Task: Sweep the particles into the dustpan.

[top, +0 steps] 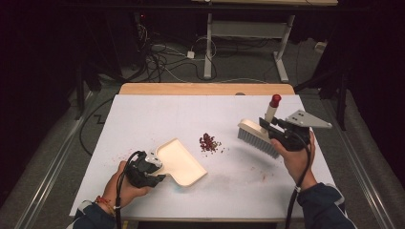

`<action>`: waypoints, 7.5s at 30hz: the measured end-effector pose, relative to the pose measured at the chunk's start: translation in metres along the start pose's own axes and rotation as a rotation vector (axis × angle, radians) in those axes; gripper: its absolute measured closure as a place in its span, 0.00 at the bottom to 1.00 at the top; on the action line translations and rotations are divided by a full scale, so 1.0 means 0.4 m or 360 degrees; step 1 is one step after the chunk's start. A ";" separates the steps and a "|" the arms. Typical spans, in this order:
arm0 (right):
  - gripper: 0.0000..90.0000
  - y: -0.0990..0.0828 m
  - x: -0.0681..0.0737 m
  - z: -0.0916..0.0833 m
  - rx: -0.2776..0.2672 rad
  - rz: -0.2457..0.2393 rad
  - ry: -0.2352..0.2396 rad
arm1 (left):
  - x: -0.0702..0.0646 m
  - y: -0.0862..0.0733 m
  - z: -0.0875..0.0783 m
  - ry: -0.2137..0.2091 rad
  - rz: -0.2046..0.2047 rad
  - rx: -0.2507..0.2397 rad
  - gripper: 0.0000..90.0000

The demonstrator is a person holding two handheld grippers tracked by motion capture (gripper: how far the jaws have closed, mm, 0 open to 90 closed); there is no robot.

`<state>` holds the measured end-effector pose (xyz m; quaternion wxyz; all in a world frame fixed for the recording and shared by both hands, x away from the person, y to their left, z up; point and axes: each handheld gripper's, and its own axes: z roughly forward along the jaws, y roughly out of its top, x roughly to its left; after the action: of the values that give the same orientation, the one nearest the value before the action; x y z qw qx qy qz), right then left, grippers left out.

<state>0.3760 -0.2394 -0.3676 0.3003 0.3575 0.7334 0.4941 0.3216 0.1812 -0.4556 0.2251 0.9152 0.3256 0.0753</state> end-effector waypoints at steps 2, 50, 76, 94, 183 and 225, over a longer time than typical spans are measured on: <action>0.78 0.016 0.007 0.057 0.0019 -0.0005 -0.0013 | -0.001 0.002 0.003 0.0007 0.0011 0.0009 0.71; 0.77 -0.009 0.241 0.266 0.0029 0.0025 0.0134 | -0.004 0.065 0.054 0.0021 0.0005 0.0073 0.71; 0.77 -0.016 0.344 0.227 -0.0006 -0.0069 0.0160 | -0.024 0.113 0.076 0.0016 0.0008 0.0126 0.71; 0.78 -0.013 0.382 0.184 -0.0034 -0.0018 0.0216 | -0.026 0.101 0.073 0.0010 -0.0005 0.0114 0.71; 0.78 -0.056 0.253 0.067 0.0024 -0.0170 0.0049 | -0.040 0.070 0.030 -0.0016 0.0070 0.0255 0.71; 0.78 -0.084 0.290 -0.054 0.0083 -0.0163 0.0171 | -0.043 0.068 0.039 -0.0010 0.0079 0.0252 0.71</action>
<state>0.2857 -0.1640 -0.4022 0.2761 0.3001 0.7784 0.4773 0.3278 0.1462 -0.4567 0.1513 0.9382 0.3071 0.0520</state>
